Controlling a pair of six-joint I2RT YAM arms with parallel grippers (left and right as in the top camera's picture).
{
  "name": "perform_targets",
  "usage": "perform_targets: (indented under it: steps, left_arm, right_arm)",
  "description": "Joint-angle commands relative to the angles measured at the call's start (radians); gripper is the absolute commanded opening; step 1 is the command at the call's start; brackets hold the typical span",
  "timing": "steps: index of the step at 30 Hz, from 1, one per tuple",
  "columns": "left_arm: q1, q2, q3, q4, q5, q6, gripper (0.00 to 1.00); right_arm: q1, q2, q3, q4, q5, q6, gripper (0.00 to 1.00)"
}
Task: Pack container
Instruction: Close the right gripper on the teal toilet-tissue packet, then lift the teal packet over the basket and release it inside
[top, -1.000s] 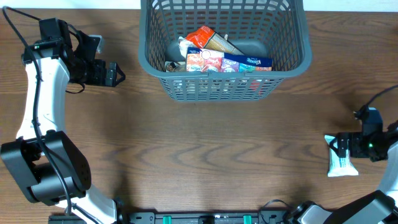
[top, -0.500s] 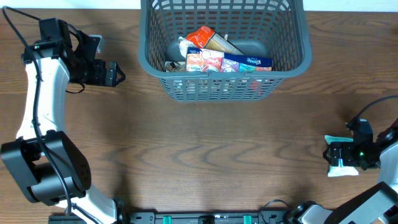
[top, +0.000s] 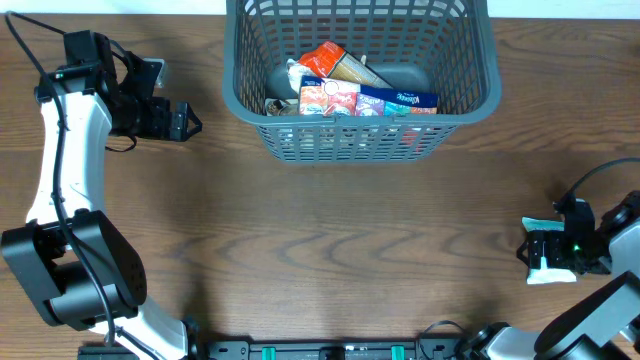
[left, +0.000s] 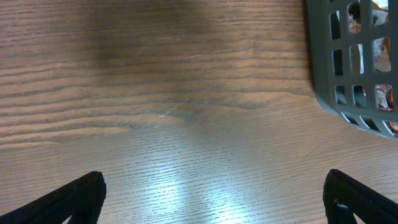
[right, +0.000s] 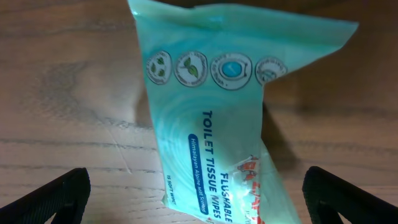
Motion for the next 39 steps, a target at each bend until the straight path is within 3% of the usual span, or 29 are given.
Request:
perform_targets:
  steps: [1, 14, 19, 31, 33, 39]
  left_arm:
    - [-0.002, -0.021, -0.002, -0.005, -0.005, -0.009, 0.99]
    - [-0.002, -0.021, -0.002, -0.006, -0.005, -0.010, 0.99]
    - [-0.002, -0.021, -0.002, -0.008, -0.005, -0.013, 0.99]
    - [-0.002, -0.021, -0.002, -0.015, -0.005, -0.013, 0.99]
    - [-0.002, -0.021, -0.002, -0.017, -0.005, -0.013, 0.99]
    - [-0.002, -0.021, -0.002, -0.022, -0.005, -0.013, 0.99]
  right_arm:
    - [-0.010, 0.016, 0.013, 0.005, 0.015, 0.033, 0.99]
    - [-0.008, 0.098, 0.013, 0.066, 0.007, 0.033, 0.97]
    - [-0.008, 0.139, 0.013, 0.091, 0.011, 0.033, 0.90]
    - [-0.008, 0.148, 0.013, 0.122, 0.014, 0.086, 0.09]
    - [-0.008, 0.146, 0.013, 0.130, 0.014, 0.110, 0.01]
    - [0.013, 0.142, 0.088, 0.118, -0.074, 0.158, 0.01]
